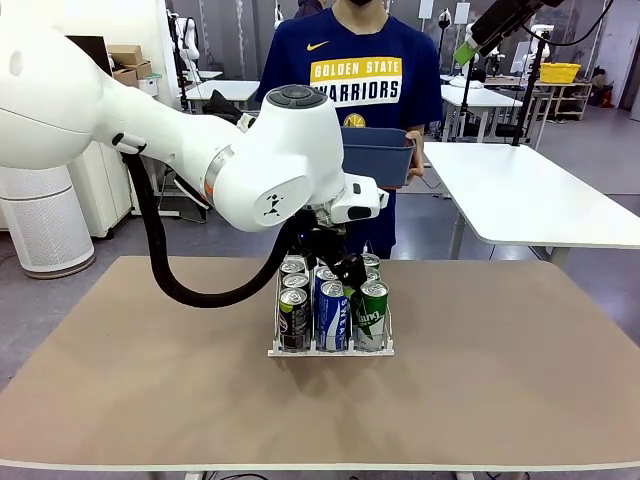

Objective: Fill the beverage cans into the dispenser.
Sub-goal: Place the picked Ionic drink in the line of the Automatic Can Dispenser with the same cans.

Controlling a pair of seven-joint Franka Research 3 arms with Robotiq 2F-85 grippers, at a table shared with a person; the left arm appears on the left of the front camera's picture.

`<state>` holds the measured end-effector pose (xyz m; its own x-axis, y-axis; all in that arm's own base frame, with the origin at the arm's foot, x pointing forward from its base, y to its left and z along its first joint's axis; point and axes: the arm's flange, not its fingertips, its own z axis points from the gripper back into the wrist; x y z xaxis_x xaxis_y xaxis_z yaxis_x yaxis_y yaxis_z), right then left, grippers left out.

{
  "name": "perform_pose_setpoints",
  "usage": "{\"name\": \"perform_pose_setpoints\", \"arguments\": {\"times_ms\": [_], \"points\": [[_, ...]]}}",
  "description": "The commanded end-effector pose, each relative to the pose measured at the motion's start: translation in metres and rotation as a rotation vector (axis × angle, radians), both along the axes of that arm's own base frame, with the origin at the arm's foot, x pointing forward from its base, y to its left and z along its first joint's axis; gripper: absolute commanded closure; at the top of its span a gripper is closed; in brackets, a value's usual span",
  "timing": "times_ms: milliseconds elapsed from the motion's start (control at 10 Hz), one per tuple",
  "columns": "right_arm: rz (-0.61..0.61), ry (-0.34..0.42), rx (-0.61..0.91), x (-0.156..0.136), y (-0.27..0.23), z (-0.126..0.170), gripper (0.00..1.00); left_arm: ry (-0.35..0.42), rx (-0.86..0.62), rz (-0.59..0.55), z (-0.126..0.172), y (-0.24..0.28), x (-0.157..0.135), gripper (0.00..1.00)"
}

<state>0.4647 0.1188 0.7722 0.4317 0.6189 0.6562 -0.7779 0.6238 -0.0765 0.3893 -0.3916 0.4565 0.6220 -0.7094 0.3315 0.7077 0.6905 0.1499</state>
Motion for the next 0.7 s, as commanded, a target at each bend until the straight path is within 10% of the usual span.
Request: {"name": "perform_pose_setpoints", "arguments": {"times_ms": [0, 600], "points": [[0.001, -0.001, 0.002, -0.001, -0.0009, 0.0004, 0.0, 0.021, -0.013, -0.003, -0.0023, 0.0004, 0.0068, 0.0], [0.001, -0.001, 0.002, -0.001, -0.0009, 0.0004, 0.0, 0.021, -0.013, -0.003, -0.0023, 0.0004, 0.0068, 0.0]]}}
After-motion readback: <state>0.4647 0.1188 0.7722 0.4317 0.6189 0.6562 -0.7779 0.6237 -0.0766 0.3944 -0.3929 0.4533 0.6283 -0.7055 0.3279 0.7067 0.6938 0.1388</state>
